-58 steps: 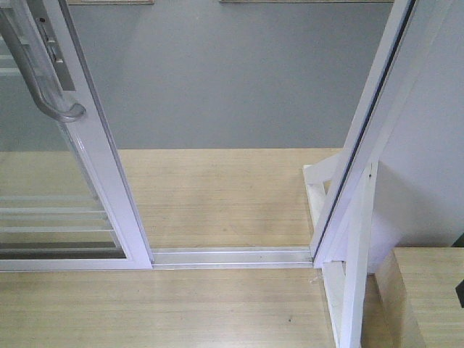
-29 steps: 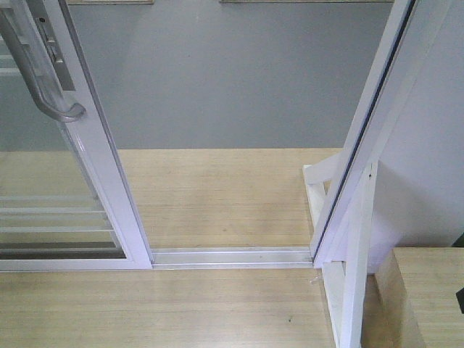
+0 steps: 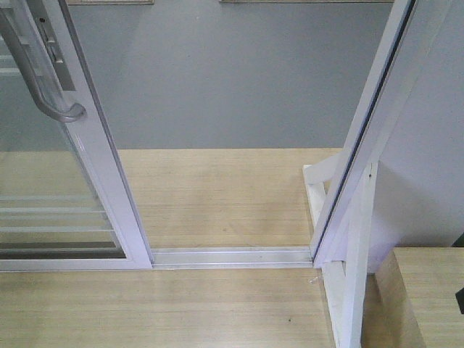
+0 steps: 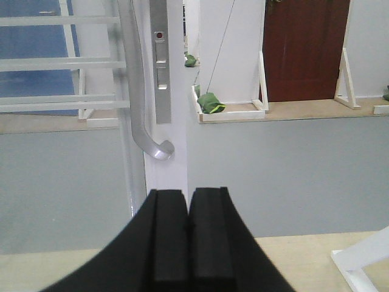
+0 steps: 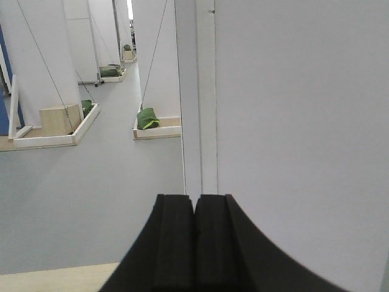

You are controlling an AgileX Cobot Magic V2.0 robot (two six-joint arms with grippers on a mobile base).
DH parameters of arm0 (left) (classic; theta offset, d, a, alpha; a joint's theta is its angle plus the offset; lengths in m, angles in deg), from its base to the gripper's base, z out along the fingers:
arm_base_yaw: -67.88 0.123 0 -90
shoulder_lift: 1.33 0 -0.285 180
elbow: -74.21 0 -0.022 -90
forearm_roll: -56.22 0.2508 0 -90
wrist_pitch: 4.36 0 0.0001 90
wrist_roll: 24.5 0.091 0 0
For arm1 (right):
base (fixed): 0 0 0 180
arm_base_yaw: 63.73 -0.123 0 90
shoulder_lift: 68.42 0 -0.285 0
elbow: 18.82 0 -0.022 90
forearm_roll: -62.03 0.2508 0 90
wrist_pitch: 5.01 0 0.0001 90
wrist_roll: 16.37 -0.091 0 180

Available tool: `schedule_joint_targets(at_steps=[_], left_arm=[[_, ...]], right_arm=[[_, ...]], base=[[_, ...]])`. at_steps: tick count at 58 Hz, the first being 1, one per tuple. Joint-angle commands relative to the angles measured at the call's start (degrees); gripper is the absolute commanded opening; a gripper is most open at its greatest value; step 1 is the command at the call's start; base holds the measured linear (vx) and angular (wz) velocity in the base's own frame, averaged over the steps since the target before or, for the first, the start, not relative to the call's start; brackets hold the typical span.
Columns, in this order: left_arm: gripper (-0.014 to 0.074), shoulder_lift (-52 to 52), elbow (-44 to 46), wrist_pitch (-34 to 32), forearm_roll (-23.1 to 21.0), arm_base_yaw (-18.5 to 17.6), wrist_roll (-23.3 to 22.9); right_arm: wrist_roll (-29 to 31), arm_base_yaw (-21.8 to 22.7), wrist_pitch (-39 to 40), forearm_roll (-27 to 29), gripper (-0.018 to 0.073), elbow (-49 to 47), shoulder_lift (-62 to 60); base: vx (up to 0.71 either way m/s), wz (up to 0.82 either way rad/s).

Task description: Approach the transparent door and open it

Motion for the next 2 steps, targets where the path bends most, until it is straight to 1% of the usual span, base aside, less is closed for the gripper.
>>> schedule_joint_targets(at_steps=[1,2], left_arm=[[-0.0006,0.41,-0.46,-4.81,-0.16,-0.41,-0.04],[-0.0006,0.41,-0.46,-4.81,-0.16,-0.41,-0.04]], right_arm=[[-0.02,0.34,4.57,-0.34,-0.0006,0.28,-0.33],[-0.02,0.34,4.57,-0.34,-0.0006,0.28,-0.33]], base=[[0.00,0.00],[0.00,0.00]])
